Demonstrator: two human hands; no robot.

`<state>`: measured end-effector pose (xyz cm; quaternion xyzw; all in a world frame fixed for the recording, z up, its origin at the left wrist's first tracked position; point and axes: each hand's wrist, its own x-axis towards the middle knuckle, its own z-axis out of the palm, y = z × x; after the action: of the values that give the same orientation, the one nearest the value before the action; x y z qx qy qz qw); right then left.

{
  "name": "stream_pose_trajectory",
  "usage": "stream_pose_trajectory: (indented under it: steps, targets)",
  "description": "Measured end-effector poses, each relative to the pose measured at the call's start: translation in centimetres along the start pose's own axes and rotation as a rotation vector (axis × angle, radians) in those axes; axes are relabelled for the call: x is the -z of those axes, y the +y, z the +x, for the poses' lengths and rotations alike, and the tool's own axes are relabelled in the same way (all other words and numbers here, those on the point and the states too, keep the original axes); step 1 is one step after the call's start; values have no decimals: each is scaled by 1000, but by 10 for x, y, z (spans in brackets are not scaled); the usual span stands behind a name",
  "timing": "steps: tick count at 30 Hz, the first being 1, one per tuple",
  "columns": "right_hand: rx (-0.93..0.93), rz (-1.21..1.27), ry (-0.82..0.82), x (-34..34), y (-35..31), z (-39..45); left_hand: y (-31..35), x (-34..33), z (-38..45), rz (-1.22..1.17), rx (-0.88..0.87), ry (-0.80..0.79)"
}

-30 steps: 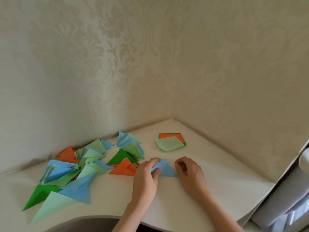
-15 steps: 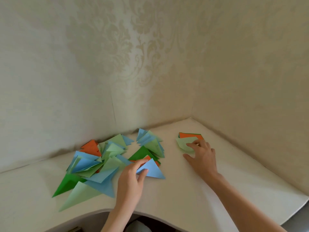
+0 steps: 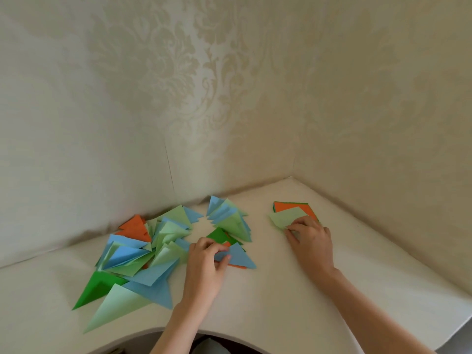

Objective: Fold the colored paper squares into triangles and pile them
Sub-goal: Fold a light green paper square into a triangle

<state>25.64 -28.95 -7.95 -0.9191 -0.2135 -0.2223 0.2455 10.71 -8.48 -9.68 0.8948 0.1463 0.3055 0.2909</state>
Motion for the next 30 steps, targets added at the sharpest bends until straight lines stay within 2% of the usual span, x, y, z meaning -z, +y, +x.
stream_pose_trajectory:
  steps: [4, 7, 11, 16, 25, 30]
  targets:
    - [73, 21, 99, 18, 3, -9, 4, 3, 3, 177, -89, -10]
    - [146, 21, 140, 36, 6, -27, 19, 5, 4, 305, -158, 45]
    - [216, 9, 125, 47, 15, -56, 48, -7, -5, 78, -207, 88]
    - [187, 37, 29, 49, 22, -75, 76, -39, -23, -195, -252, -70]
    - [21, 246, -139, 50, 27, -74, 82, -60, -6, -172, -245, -285]
    - [8, 289, -174, 52, 28, -68, 84, -63, 1, -185, -234, -309]
